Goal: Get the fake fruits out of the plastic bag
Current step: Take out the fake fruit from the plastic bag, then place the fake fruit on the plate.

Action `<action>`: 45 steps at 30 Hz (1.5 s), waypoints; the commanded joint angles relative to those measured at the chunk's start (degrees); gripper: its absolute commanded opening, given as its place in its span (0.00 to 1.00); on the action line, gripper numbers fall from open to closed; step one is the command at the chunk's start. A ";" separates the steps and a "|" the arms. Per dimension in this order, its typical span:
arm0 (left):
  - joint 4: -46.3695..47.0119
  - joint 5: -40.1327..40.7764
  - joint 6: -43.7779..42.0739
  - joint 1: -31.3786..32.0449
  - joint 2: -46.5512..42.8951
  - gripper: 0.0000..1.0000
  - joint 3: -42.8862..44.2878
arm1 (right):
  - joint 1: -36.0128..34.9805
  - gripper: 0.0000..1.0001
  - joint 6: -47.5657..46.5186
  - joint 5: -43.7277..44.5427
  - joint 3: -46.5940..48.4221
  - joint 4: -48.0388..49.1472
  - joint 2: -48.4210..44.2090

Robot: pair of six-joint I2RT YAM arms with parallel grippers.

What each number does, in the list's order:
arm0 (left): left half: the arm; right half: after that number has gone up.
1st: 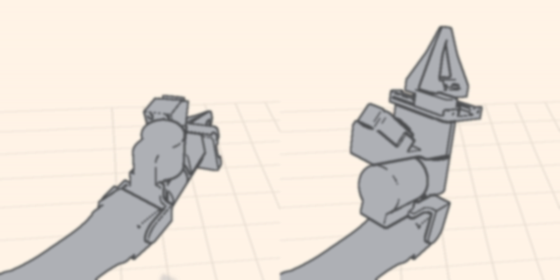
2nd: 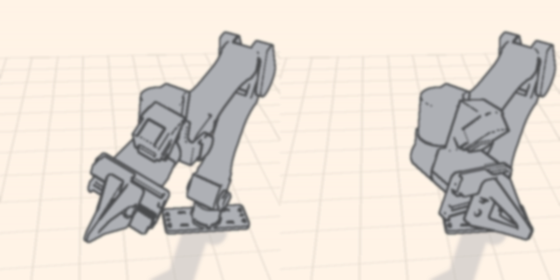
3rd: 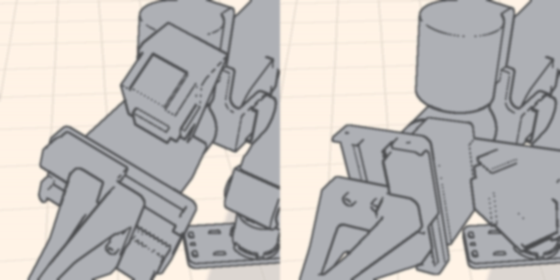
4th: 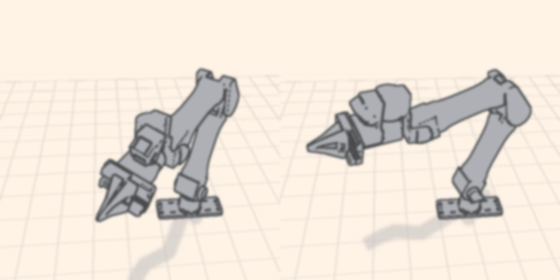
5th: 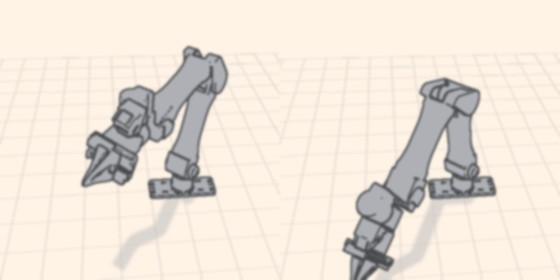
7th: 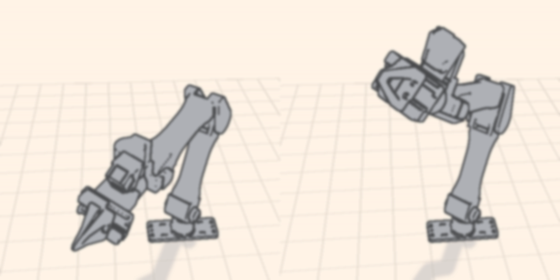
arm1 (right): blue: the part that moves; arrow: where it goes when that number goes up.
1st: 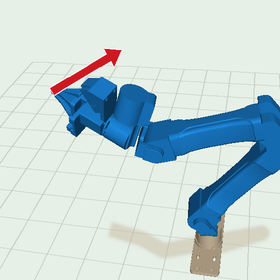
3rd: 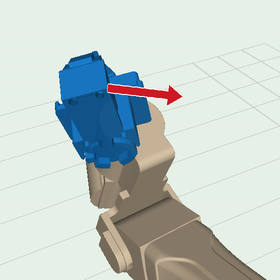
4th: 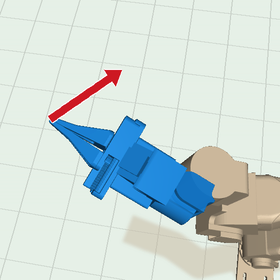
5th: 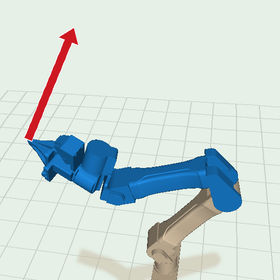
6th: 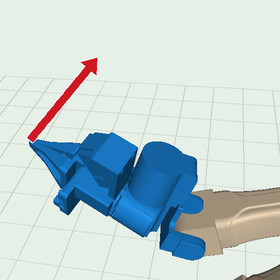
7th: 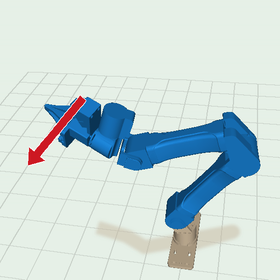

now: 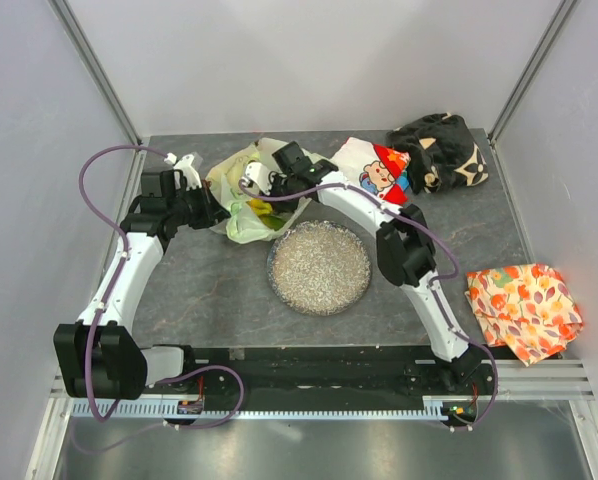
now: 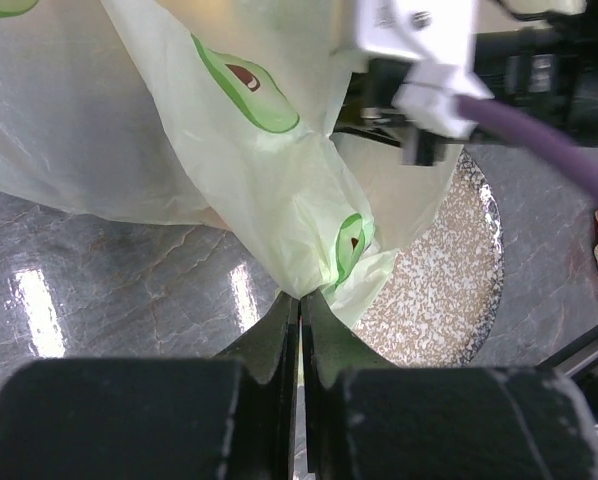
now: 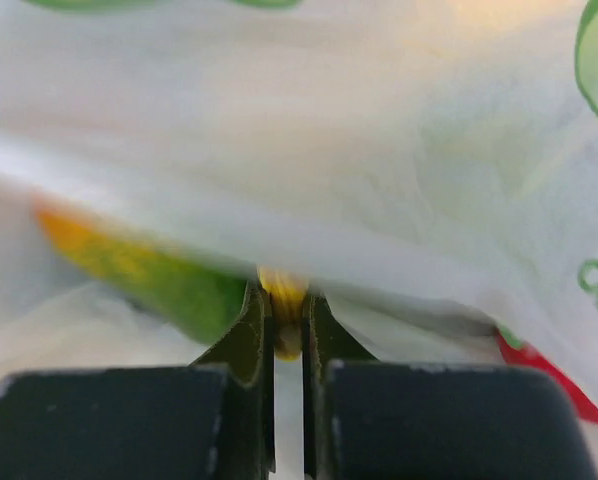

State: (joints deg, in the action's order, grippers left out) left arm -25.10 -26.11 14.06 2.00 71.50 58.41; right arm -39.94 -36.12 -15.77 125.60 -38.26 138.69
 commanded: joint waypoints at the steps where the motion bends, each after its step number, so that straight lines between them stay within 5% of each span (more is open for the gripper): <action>1: 2.87 -0.17 -1.41 -0.24 -1.19 0.07 -0.40 | -0.40 0.00 2.80 -8.39 0.17 0.92 -14.04; 10: 3.83 -0.61 -0.88 -0.24 0.65 0.06 1.17 | -0.75 0.00 -0.43 -14.29 0.78 -12.41 -22.14; 21: 8.50 0.26 -2.11 -0.24 -2.69 0.02 4.60 | -1.10 0.00 -8.44 -2.43 -10.89 -22.56 -32.14; 31: 6.56 0.18 -2.20 -0.24 -2.95 0.02 3.72 | -5.83 0.00 -21.45 -3.30 -42.05 -24.32 -53.34; 38: 6.64 0.97 -2.37 -0.24 -4.88 0.02 4.52 | -7.60 0.00 -12.41 -7.70 -49.13 -19.32 -52.83; 45: 6.38 1.06 -2.38 -0.24 -6.82 0.02 4.34 | -7.61 0.00 17.70 -8.13 -54.05 -1.66 -48.61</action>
State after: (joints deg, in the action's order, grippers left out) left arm -19.77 -25.61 13.56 1.96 66.96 60.97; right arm -47.57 -37.65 -21.19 72.42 -52.36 88.33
